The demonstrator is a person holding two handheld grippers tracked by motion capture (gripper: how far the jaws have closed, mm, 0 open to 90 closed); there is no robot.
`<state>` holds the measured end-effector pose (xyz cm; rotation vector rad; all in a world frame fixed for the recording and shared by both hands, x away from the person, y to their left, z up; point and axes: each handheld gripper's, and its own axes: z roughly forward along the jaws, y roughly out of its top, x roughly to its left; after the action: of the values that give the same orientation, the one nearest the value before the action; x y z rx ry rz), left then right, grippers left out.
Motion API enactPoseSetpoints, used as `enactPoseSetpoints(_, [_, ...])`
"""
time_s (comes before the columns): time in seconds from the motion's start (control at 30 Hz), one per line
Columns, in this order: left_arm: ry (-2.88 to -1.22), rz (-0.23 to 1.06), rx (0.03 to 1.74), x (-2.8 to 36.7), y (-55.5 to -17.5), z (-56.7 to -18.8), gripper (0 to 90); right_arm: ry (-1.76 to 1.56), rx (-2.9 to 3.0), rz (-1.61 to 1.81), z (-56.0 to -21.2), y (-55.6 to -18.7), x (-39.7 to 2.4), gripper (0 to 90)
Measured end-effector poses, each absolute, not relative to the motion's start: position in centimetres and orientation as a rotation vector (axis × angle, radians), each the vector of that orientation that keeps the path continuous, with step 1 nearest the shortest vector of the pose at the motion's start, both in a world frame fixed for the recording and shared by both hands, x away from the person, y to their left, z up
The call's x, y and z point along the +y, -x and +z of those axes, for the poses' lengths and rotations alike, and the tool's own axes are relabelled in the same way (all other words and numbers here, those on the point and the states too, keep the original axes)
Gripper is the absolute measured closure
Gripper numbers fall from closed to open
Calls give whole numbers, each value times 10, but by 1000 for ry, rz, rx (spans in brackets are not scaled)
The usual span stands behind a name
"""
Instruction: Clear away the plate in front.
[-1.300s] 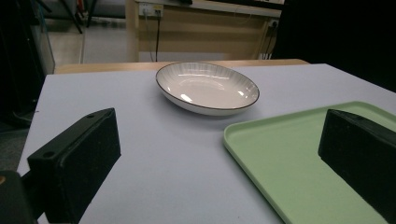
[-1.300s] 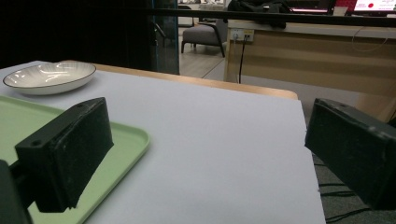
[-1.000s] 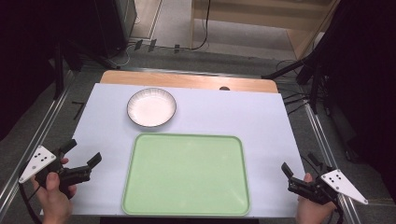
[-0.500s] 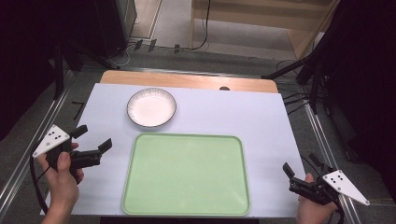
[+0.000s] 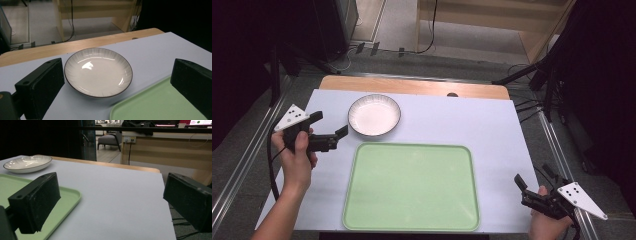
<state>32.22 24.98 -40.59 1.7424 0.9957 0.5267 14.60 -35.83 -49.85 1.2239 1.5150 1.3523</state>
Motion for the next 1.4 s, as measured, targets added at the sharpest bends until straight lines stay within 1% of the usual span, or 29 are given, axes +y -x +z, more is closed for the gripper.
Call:
enactPoseSetpoints(0.1, [-1741,492,1013,247,-340,-403,0,-1220,1521,1354,-498,-146,-358,13])
enactPoseSetpoints(0.47, [-1752,459,1049,236,-374,-406,0,-1205,1527,1355,-497,-145,-357,13])
enactPoseSetpoints(0.83, [-1755,430,1128,225,-417,-413,6,-1178,1539,1360,-496,-144,-356,13])
enactPoseSetpoints(0.87, [-1738,411,1149,225,-425,-416,16,-1178,1539,1360,-496,-144,-356,13])
enactPoseSetpoints(1.03, [-1745,416,1217,223,-437,-423,59,-1186,1535,1362,-497,-144,-357,13])
enactPoseSetpoints(1.07, [-1745,427,1233,223,-440,-426,59,-1185,1535,1362,-497,-144,-357,13])
enactPoseSetpoints(1.27, [-1748,387,1302,223,-453,-442,71,-1188,1533,1362,-497,-143,-357,13])
enactPoseSetpoints(1.33, [-1752,378,1318,224,-455,-444,88,-1189,1533,1363,-497,-143,-357,13])
enactPoseSetpoints(1.37, [-1753,358,1354,225,-459,-450,135,-1187,1533,1360,-497,-143,-357,13])
enactPoseSetpoints(1.4, [-1753,358,1354,225,-459,-450,135,-1187,1533,1360,-497,-143,-357,13])
